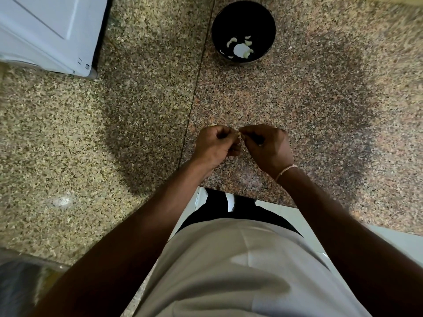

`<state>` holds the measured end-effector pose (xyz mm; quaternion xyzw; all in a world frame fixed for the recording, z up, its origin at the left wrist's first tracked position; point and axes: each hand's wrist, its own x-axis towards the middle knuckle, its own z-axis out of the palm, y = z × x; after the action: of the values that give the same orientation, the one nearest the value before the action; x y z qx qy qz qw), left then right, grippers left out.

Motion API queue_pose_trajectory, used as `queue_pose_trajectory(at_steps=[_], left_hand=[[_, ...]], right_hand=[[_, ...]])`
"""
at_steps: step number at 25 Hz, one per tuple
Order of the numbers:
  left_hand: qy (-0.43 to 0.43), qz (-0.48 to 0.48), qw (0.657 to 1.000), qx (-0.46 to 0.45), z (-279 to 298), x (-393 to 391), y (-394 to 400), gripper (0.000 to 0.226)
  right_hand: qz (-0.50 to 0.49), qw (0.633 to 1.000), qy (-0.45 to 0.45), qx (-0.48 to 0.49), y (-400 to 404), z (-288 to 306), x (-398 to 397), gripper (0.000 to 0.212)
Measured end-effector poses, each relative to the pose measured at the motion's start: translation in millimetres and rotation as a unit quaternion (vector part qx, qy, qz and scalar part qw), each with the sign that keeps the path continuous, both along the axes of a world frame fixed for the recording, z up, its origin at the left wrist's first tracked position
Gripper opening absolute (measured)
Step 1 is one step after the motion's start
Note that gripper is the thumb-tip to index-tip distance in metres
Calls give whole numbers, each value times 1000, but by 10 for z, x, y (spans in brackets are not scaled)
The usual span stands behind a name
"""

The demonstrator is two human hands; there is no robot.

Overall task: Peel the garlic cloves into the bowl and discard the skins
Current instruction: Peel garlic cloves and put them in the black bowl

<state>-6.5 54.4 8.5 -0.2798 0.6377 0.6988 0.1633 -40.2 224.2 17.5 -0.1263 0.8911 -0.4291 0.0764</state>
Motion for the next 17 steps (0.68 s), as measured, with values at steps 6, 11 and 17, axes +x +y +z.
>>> queue_pose_trajectory(at_steps=[6, 11, 17], left_hand=[[6, -7, 1000, 18, 48, -3, 27, 13], [10, -16, 1000, 20, 62, -12, 19, 13], [19, -33, 999, 15, 51, 10, 6, 8]], right_hand=[[-27, 999, -22, -8, -11, 47, 46, 20], [-47, 999, -20, -6, -15, 62, 86, 13], [-61, 996, -61, -11, -16, 42, 125, 14]])
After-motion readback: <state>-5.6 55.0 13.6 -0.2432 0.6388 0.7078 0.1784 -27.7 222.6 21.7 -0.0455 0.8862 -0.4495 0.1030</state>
